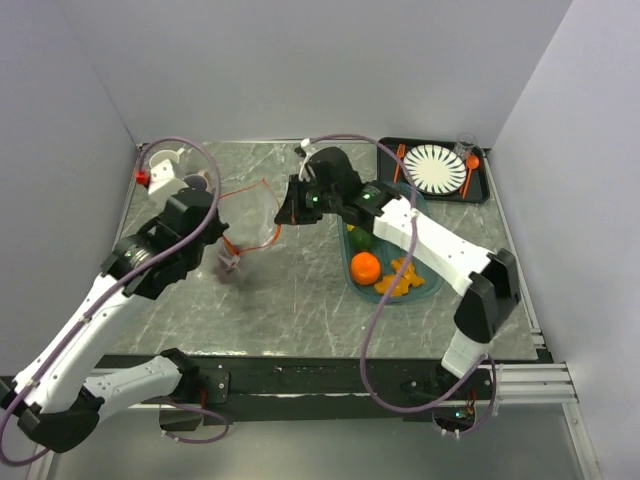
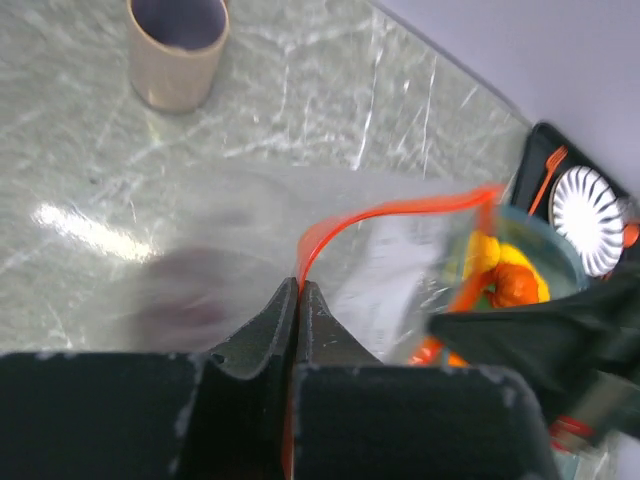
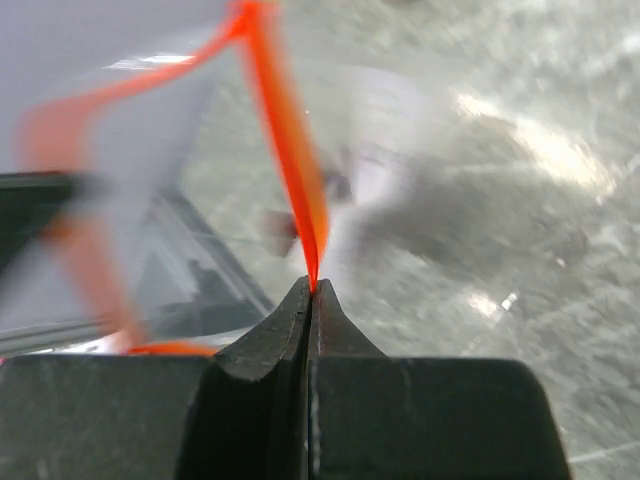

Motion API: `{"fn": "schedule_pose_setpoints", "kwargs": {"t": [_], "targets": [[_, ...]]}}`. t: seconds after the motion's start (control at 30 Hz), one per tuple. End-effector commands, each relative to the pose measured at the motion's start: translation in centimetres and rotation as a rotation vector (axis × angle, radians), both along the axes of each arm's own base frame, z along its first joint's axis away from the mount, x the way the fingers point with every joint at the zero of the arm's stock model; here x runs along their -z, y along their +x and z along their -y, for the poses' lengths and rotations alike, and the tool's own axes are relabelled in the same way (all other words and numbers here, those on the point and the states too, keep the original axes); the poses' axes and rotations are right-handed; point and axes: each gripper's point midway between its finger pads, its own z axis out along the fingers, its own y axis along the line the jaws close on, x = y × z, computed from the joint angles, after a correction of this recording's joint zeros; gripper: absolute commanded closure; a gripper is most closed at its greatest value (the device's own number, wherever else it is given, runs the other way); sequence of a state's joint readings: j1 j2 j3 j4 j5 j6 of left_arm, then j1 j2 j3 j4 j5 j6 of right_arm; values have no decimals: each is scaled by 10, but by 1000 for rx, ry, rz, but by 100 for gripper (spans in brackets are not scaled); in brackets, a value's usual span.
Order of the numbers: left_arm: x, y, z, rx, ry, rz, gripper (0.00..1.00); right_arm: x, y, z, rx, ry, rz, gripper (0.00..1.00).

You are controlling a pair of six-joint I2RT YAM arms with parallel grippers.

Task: Place the food in the zip-top bag and seal the zipper
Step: Adjust the zipper food storage bag at the center of the board, then pick up the fake vegetable from the bin.

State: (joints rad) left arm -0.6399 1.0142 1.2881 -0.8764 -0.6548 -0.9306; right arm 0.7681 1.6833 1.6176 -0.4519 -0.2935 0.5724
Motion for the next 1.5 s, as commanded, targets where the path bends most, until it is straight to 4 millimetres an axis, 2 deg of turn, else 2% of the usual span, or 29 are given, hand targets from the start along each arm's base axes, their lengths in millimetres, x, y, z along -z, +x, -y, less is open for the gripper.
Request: {"fn": "schedule_pose_setpoints", "kwargs": {"t": [0.0,0.17,0.27,0.3,0.37,0.4,0.47,0.5,0.6,0.63,0.67,0.73,0.83,1.0,1.07,1.17,1.23,1.33,1.47], "targets": [[-12,3,-9,-5,44,34,99,35,2,4,11,-103,-58,99],[36,13,15,71,52,-76,99,74,10,18,68,-199,-89,97],[61,15,26,99,48,-132,99,95,15,31,107,-249,-114,91],[64,17,30,112,40,-130,99,98,14,35,115,-262,-120,84],[78,17,36,128,37,-161,99,103,16,50,153,-291,-119,78],[80,19,39,139,32,-160,99,103,19,60,178,-299,-116,62],[90,19,43,154,31,-181,99,94,19,77,215,-300,-97,45],[92,20,45,169,38,-186,99,91,23,90,254,-307,-82,30],[94,22,50,197,41,-188,99,70,21,117,333,-272,-27,10],[93,23,52,203,41,-180,99,65,23,127,361,-257,-12,9],[89,24,54,214,33,-170,99,60,20,139,390,-252,7,4],[83,26,58,234,22,-149,99,59,28,165,481,-280,33,2],[79,25,64,269,9,-139,99,68,31,198,560,-342,16,1],[81,22,69,303,-1,-140,99,86,28,230,652,-404,-10,0],[81,22,69,320,7,-132,99,100,28,247,691,-446,-40,0],[78,19,71,347,6,-112,99,131,19,270,749,-511,-215,0],[75,17,72,364,-6,-94,99,147,11,280,784,-556,-269,0],[75,15,71,360,-11,-98,99,158,5,297,871,-598,-276,0],[77,14,70,355,-7,-111,99,167,-1,304,897,-631,-292,0]]}}
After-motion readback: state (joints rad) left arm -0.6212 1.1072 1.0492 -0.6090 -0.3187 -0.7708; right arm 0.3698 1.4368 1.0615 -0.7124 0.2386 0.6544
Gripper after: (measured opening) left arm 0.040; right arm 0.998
